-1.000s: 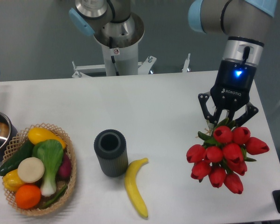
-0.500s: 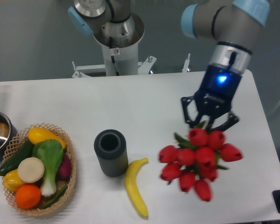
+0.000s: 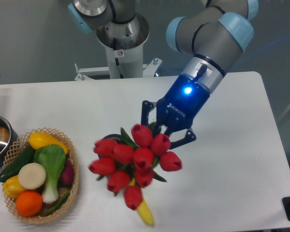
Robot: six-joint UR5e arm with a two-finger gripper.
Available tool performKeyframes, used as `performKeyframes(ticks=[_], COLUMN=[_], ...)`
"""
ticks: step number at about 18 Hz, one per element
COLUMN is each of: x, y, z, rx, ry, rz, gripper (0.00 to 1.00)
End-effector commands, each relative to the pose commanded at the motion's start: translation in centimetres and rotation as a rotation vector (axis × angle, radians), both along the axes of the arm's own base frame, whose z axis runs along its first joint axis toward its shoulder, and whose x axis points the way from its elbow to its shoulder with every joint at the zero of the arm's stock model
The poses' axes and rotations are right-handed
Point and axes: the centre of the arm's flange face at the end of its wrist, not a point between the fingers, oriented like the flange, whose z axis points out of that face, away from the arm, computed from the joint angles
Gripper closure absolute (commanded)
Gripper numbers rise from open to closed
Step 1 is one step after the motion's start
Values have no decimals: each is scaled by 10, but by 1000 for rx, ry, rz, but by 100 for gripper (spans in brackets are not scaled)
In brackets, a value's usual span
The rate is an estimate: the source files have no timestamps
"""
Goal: Insert the flowers into the vase
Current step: 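Carry the tulip bunch over to the dark grey vase, then lower the tulip stems down into the vase opening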
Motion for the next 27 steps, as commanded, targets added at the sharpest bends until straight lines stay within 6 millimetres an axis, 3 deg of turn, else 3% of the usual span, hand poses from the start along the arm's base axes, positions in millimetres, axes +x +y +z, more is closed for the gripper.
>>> performKeyframes(ticks=[3,8,13,16,27], x=[16,33,42,57,57], y=[7,-8,-15,-22,-32], z=[-18,-57,-63,-73,-100], rx=[41,164,175,197,213], ry=[42,-11,-35,-40,-67], rz=[-56,-117,-119,-129,-119], gripper=[75,75,75,75,75])
